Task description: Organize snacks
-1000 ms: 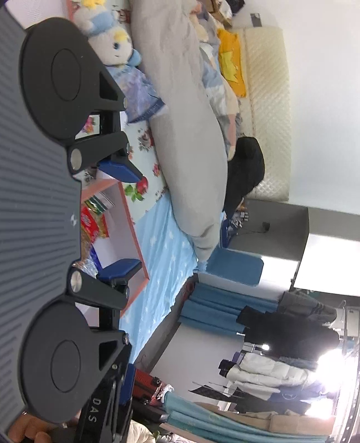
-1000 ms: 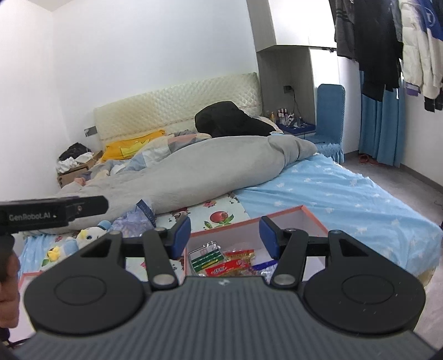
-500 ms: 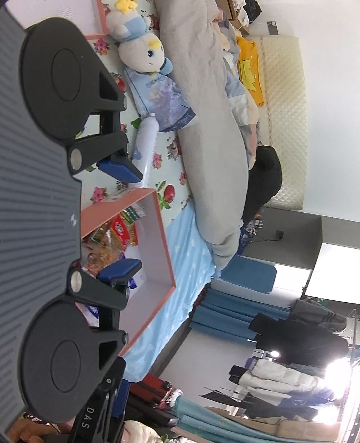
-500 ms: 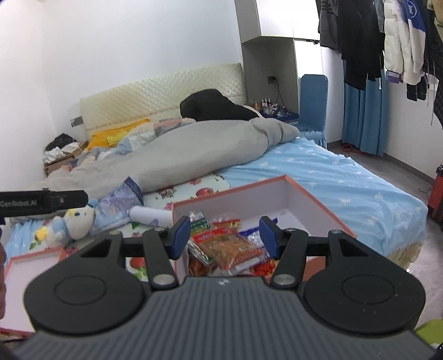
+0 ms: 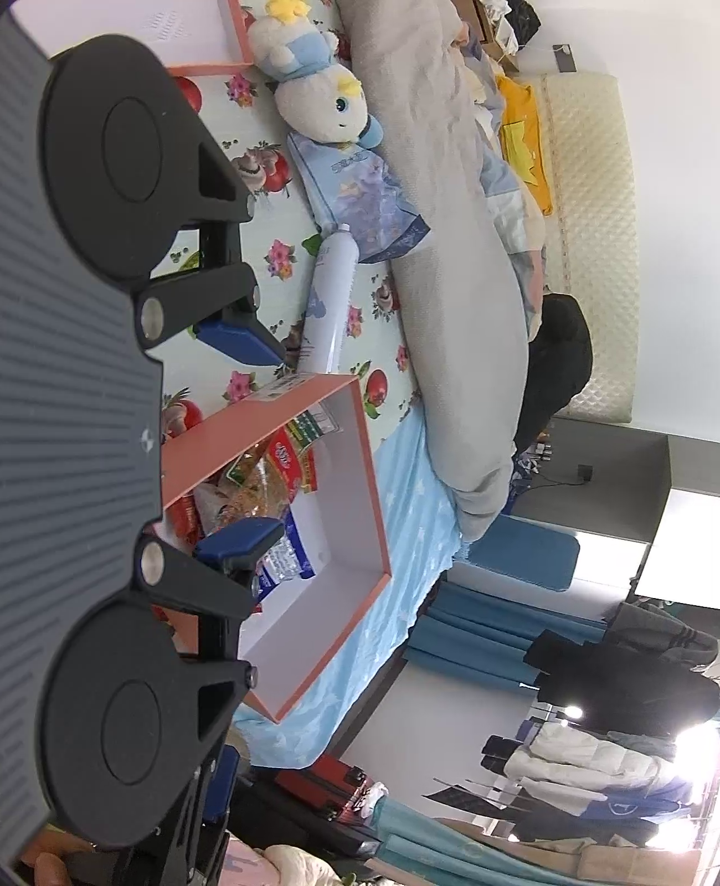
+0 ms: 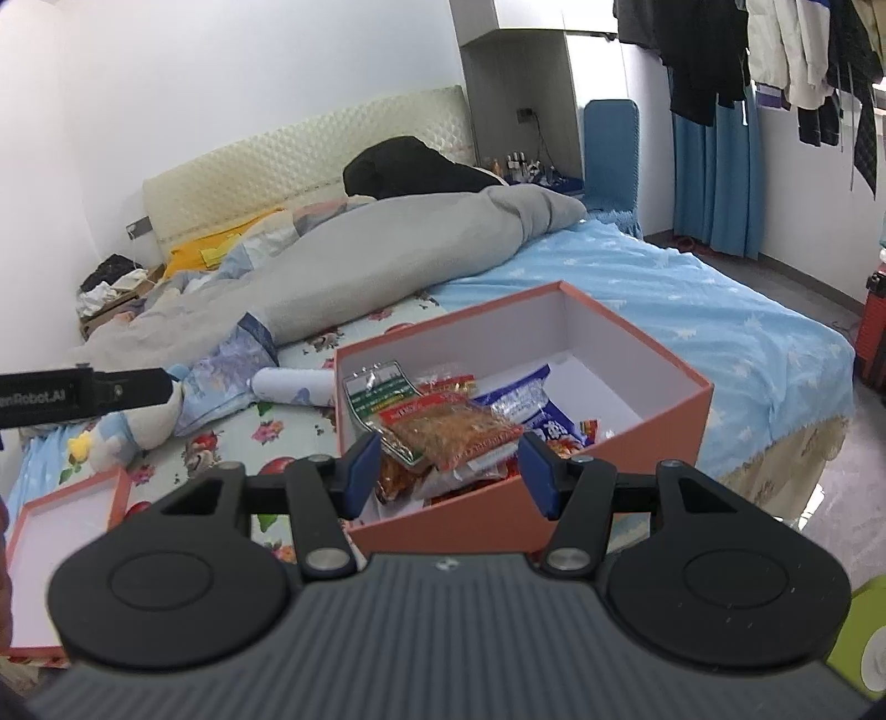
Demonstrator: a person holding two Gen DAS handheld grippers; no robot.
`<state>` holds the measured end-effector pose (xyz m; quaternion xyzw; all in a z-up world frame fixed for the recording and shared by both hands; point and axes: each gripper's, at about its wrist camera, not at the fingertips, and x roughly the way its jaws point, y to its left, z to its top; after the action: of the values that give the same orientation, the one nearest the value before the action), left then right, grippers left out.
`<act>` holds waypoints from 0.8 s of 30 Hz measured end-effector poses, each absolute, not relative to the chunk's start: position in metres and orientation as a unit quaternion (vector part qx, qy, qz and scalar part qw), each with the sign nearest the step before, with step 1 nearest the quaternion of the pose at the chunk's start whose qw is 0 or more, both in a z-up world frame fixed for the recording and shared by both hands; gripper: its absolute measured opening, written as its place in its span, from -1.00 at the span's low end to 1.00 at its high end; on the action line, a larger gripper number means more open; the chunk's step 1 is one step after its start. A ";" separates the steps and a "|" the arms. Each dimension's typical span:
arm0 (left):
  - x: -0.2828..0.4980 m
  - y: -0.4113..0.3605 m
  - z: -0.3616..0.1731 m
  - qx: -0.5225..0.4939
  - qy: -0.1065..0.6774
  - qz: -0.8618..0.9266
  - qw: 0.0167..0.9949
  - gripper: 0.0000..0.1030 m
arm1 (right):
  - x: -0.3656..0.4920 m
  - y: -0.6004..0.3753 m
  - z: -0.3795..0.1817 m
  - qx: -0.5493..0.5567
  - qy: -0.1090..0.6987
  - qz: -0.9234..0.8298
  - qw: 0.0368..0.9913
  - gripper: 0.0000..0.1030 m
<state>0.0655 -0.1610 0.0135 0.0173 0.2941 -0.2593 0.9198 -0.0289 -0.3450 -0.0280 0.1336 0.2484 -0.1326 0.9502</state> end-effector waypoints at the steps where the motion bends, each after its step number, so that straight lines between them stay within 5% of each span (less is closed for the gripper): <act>1: 0.065 -0.161 0.012 0.018 0.296 -0.260 0.919 0.29 | -0.029 -0.346 -0.028 0.134 0.248 -0.133 0.950 0.11; 21: 0.068 -0.160 0.004 0.019 0.308 -0.255 0.916 0.36 | -0.028 -0.350 -0.035 0.133 0.259 -0.145 0.946 0.11; 24: 0.069 -0.161 0.002 0.023 0.313 -0.249 0.916 0.71 | -0.027 -0.350 -0.035 0.133 0.261 -0.146 0.945 0.11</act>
<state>0.0692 -0.1613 0.0024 0.0233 0.3134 -0.2494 0.9160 -0.0270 -0.3502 -0.0354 0.1328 0.2607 -0.1461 0.9450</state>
